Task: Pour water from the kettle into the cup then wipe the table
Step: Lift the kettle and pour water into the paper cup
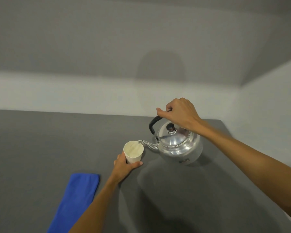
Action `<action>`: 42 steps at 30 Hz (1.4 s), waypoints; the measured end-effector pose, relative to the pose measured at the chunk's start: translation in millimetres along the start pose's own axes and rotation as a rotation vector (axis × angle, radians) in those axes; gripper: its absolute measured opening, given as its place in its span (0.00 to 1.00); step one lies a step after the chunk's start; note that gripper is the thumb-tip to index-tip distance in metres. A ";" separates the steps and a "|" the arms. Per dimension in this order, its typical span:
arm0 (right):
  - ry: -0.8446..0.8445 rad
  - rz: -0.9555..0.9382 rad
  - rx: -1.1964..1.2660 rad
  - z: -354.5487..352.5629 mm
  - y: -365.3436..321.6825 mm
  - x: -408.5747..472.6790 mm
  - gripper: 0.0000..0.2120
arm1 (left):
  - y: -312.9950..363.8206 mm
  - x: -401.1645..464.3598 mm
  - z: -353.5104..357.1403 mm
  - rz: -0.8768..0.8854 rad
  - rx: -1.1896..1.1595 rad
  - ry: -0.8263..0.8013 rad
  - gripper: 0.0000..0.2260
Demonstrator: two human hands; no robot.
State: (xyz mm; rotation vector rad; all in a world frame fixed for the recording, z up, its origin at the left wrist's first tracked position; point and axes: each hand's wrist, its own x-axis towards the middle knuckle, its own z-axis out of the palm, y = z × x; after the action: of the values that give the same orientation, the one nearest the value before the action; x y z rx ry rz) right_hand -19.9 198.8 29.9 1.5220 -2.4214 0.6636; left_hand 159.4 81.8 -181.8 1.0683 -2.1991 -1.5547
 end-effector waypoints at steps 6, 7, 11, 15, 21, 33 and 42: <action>-0.001 -0.007 -0.003 -2.0 2.6 -0.5 0.27 | -0.7 -0.2 1.0 0.004 0.005 0.006 0.37; 0.000 -0.006 -0.006 -2.3 3.0 -0.9 0.27 | -0.7 -0.3 1.5 0.004 0.006 0.012 0.36; 0.005 -0.006 0.001 -3.7 5.0 -2.7 0.27 | -1.3 -0.3 2.8 0.006 0.005 0.031 0.36; 0.004 -0.010 0.001 -3.8 5.6 -3.4 0.27 | -1.6 -0.3 2.9 0.005 -0.001 0.038 0.35; 0.007 -0.010 -0.004 -4.1 4.5 -3.3 0.27 | -0.5 -2.0 1.1 0.011 -0.013 0.009 0.39; 0.005 -0.017 -0.009 -7.0 3.7 -2.6 0.27 | -2.8 0.8 1.6 0.022 0.008 0.026 0.37; 0.011 -0.023 -0.005 -9.9 4.9 -1.1 0.26 | -4.0 2.2 1.8 0.013 0.008 0.028 0.37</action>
State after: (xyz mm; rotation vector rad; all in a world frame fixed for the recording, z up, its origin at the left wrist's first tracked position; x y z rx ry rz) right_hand -24.4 206.2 36.8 1.5377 -2.3920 0.6598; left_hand 158.6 81.0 -186.5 1.0698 -2.1915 -1.5177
